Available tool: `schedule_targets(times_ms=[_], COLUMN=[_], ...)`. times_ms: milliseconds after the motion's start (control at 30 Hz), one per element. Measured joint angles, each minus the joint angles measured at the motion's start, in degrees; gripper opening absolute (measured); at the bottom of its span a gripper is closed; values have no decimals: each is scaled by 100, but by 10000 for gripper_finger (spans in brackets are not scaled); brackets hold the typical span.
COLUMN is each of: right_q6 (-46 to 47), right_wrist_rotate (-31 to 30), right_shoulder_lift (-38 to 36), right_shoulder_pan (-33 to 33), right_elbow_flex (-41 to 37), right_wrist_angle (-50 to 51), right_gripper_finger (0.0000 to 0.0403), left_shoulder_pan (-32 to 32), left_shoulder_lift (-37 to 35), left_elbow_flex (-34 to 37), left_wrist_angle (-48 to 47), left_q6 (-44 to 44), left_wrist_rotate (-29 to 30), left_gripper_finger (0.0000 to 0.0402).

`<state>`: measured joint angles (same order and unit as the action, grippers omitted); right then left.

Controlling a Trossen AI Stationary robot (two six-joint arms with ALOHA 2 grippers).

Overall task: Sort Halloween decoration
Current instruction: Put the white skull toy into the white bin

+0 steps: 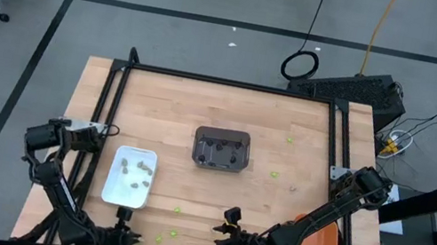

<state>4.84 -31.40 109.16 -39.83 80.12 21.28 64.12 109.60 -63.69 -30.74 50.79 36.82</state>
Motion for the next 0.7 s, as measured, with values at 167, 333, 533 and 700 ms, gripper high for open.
schedule_targets(times_ms=[167, 333, 533, 700], right_q6=[0, 0, 0, 0], right_wrist_rotate=[0, 0, 0, 0], right_shoulder_lift=[0, 0, 0, 0], right_shoulder_pan=[0, 0, 0, 0], right_elbow_flex=[0, 0, 0, 0], right_wrist_angle=[0, 0, 11, 17], right_gripper_finger=[166, 166, 166, 166], left_shoulder_pan=[-118, -283, -362, -518], left_shoulder_lift=[-95, -423, -876, -1248], left_elbow_flex=[-170, -424, -521, -521], left_wrist_angle=[-67, -732, -1376, -2360], left_q6=[-766, -1366, -2684, -2131], left_wrist_rotate=[273, 531, 936, 1373], left_gripper_finger=[26, 26, 26, 27])
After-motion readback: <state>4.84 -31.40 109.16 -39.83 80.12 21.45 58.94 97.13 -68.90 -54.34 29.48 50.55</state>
